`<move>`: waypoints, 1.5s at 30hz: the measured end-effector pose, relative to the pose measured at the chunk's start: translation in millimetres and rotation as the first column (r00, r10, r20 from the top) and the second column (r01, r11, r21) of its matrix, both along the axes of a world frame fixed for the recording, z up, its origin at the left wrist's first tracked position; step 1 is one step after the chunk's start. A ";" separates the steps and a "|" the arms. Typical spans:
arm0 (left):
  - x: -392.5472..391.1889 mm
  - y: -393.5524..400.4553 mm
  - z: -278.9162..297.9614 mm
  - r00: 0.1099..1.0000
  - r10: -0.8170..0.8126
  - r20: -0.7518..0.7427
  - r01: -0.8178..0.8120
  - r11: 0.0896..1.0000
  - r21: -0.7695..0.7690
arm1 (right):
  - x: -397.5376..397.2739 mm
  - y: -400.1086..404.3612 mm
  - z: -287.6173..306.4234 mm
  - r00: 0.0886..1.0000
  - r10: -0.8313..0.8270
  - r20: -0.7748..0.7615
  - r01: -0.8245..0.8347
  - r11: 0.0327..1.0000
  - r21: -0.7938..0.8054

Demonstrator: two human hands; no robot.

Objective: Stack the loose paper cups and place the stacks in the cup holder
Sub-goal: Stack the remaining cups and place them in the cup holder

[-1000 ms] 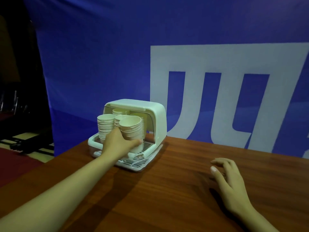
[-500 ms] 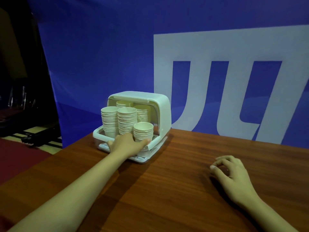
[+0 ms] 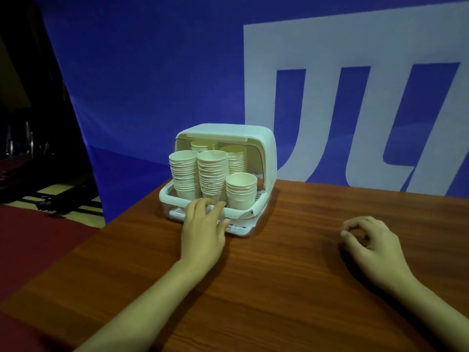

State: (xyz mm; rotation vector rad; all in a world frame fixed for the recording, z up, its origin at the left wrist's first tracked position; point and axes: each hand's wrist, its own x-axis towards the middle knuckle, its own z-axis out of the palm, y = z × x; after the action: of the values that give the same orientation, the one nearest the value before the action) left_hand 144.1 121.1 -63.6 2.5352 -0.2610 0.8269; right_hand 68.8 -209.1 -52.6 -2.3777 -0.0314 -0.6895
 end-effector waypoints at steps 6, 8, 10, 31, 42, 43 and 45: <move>0.3 -20.2 17.2 0.986 -0.164 -0.026 0.164 0.986 0.009 | 31.6 72.7 40.6 0.997 -0.002 0.083 -0.006 0.995 0.096; -0.8 -11.2 36.6 0.943 -0.304 0.137 0.308 0.951 -0.009 | 49.3 95.4 64.7 0.996 0.051 0.078 -0.055 0.997 0.054; 10.1 4.8 62.8 0.852 -0.338 0.400 0.376 0.926 -0.019 | 66.1 113.9 92.2 0.994 0.102 0.051 -0.104 0.994 0.036; 90.9 115.2 125.4 0.951 -0.310 -0.001 0.306 0.940 0.150 | 120.3 161.6 110.2 0.972 0.103 0.212 -0.013 0.921 -0.390; 98.9 97.7 121.7 0.969 -0.224 0.108 0.218 0.974 0.058 | 122.3 169.9 115.6 0.977 0.052 0.209 0.075 0.827 -0.558; 98.7 94.5 121.5 0.972 -0.205 0.118 0.201 0.979 0.042 | 123.5 171.9 115.2 0.975 0.042 0.217 0.091 0.818 -0.568; 98.3 92.0 119.8 0.974 -0.180 0.137 0.179 0.984 0.019 | 124.4 175.2 111.8 0.969 0.028 0.246 0.123 0.807 -0.578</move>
State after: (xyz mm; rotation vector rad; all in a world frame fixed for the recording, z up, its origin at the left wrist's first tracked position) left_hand 242.5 213.1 56.2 2.4191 -0.5298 0.9321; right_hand 193.2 -33.8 59.3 -2.8711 -0.3413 -1.1286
